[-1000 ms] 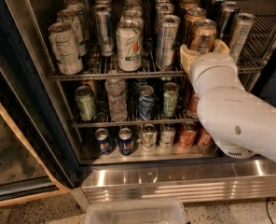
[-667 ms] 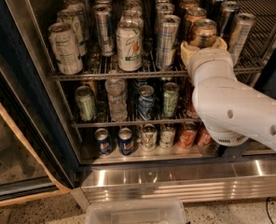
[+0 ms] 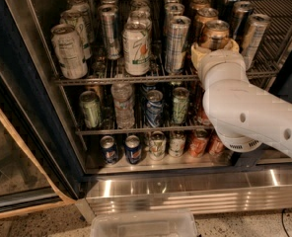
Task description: Pick orange can from top shelf of fridge
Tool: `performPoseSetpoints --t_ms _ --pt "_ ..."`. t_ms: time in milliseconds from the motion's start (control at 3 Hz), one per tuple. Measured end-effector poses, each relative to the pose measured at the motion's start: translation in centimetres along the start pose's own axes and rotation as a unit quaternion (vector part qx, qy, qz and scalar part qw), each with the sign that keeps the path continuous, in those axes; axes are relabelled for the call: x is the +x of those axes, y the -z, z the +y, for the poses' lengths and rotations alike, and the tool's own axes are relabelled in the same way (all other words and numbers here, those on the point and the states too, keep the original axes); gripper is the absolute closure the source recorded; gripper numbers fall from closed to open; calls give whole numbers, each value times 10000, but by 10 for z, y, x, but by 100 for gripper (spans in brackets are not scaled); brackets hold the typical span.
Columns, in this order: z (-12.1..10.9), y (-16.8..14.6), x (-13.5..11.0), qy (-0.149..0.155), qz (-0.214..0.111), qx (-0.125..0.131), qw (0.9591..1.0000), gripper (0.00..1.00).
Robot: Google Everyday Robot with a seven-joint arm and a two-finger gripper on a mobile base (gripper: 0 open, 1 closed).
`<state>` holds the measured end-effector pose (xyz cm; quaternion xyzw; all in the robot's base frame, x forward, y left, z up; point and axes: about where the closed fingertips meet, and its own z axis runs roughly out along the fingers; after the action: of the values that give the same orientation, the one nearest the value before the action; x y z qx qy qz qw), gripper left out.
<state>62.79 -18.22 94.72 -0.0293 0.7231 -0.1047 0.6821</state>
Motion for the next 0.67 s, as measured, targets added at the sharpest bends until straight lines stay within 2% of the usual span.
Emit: performPoseSetpoints --t_ms 333,667 --pt "0 0 0 0 0 0 10000 67" --pt "0 0 0 0 0 0 10000 90"
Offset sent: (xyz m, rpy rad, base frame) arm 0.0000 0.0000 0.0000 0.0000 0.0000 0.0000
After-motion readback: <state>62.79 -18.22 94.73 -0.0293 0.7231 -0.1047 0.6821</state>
